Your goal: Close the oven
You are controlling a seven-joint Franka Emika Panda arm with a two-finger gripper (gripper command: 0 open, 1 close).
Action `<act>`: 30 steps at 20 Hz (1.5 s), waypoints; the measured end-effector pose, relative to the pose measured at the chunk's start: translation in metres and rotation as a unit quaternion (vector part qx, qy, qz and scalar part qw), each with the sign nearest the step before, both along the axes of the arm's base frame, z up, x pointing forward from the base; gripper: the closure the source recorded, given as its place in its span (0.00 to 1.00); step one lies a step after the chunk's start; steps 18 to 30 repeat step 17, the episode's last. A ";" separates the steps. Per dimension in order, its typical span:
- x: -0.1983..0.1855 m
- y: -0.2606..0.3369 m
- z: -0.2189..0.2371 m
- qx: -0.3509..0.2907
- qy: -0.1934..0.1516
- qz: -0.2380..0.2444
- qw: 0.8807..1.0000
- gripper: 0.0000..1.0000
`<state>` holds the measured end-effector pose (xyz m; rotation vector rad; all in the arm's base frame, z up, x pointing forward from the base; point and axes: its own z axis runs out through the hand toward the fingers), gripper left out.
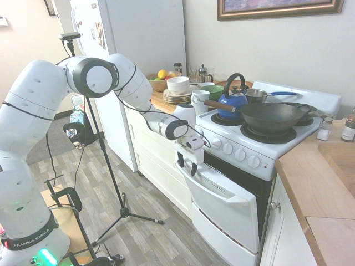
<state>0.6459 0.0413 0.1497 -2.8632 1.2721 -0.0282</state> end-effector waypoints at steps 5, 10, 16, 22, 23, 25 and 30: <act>0.006 0.018 0.031 0.013 -0.027 0.011 1.000 0.00; -0.003 0.033 0.081 0.028 -0.052 0.024 0.998 0.00; -0.054 0.005 0.130 0.018 -0.032 0.034 0.999 0.00; -0.067 -0.004 0.139 0.013 -0.021 0.036 0.999 0.00; -0.067 -0.004 0.139 0.013 -0.021 0.036 0.999 0.00; -0.067 -0.004 0.139 0.013 -0.021 0.036 0.999 0.00; -0.067 -0.004 0.139 0.013 -0.021 0.036 0.999 0.00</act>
